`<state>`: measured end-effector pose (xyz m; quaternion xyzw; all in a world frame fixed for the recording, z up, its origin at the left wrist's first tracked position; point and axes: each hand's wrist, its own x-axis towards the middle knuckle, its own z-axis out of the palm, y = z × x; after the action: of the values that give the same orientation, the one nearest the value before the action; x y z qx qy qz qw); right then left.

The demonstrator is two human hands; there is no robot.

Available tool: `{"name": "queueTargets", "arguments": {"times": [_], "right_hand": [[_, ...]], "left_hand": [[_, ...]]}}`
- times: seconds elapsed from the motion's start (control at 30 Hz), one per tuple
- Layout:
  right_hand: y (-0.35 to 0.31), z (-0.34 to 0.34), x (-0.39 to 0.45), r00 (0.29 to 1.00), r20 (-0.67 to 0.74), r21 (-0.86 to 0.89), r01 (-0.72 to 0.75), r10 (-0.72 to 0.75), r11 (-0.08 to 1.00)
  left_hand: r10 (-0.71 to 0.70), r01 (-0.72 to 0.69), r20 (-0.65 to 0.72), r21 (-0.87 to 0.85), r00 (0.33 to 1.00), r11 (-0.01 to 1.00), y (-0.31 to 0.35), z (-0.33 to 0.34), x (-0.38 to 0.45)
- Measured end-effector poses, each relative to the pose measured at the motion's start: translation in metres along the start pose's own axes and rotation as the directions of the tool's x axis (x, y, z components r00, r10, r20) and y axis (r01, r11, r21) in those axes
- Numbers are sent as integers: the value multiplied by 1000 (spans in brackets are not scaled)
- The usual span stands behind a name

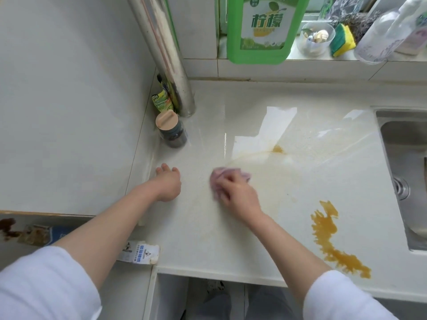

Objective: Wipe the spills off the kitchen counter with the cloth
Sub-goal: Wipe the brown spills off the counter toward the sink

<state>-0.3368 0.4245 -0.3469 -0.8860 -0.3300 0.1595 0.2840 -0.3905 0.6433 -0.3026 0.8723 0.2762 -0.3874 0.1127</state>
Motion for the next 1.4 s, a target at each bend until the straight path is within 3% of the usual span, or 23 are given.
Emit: {"name": "queueTargets", "arguments": {"times": [0.07,0.1,0.2,0.27,0.3,0.37,0.43,0.5,0.53,0.57,0.63,0.67,0.73,0.8,0.87,0.93,0.97,1.03,1.1,1.17,1.23,1.3,1.4], "right_hand": [[-10,10,-27,931,282,56,225,-232,973],[0,2,-34,931,288,57,215,-222,975],[44,-36,-6,986,13,-26,-168,169,985],[63,-52,27,858,-198,29,-479,474,877],[61,-53,42,813,-243,54,-534,529,844],[40,-36,60,902,-211,-35,-392,377,919],[13,-13,50,1000,-18,-92,-18,16,996],[3,-2,14,943,200,23,269,-268,963],[10,-6,0,925,233,55,295,-299,954],[23,-16,-9,946,221,43,235,-238,971],[61,-43,-12,996,28,-60,-79,81,995],[83,-58,-4,954,-114,-80,-286,276,955],[117,-90,22,747,-342,52,-591,571,805],[123,-99,52,643,-388,157,-659,660,735],[105,-85,72,766,-320,106,-556,558,824],[73,-63,71,954,-120,28,-273,275,962],[62,-56,63,991,20,17,-135,134,991],[62,-65,49,987,158,33,-42,37,999],[84,-88,55,972,-2,26,-236,236,971],[106,-100,72,806,-268,50,-536,528,843],[98,-83,94,691,-371,36,-657,621,753],[70,-44,110,808,-343,-112,-541,478,834],[19,7,86,986,-137,-256,-128,95,958]], "left_hand": [[-1,0,-66,-8,998,1000,4,-3,-8],[-7,8,-51,32,999,999,2,-2,-10],[126,-119,-98,68,987,990,-8,7,-9],[227,-224,-215,38,950,974,-5,13,-6],[258,-260,-239,23,936,965,2,11,-4],[300,-307,-247,9,921,952,18,2,6],[309,-310,-169,21,936,950,31,-8,16],[305,-301,-56,73,951,951,38,-15,26],[304,-303,2,85,953,949,40,-19,27],[297,-300,41,73,954,951,41,-23,27],[300,-305,85,48,950,951,40,-29,25],[305,-309,98,36,947,950,39,-32,24],[306,-310,118,15,945,951,39,-34,23],[305,-307,129,-4,944,952,39,-33,23],[304,-303,138,-31,943,953,37,-34,26],[303,-296,143,-68,942,953,33,-34,28],[303,-293,148,-84,942,952,30,-34,30],[301,-287,164,-99,940,953,26,-34,31],[305,-292,163,-100,938,951,26,-33,31],[312,-302,162,-87,936,949,31,-35,27],[298,-293,149,-54,943,955,37,-35,22],[293,-293,140,-21,946,956,41,-35,18],[304,-307,135,4,943,952,40,-36,18]]}}
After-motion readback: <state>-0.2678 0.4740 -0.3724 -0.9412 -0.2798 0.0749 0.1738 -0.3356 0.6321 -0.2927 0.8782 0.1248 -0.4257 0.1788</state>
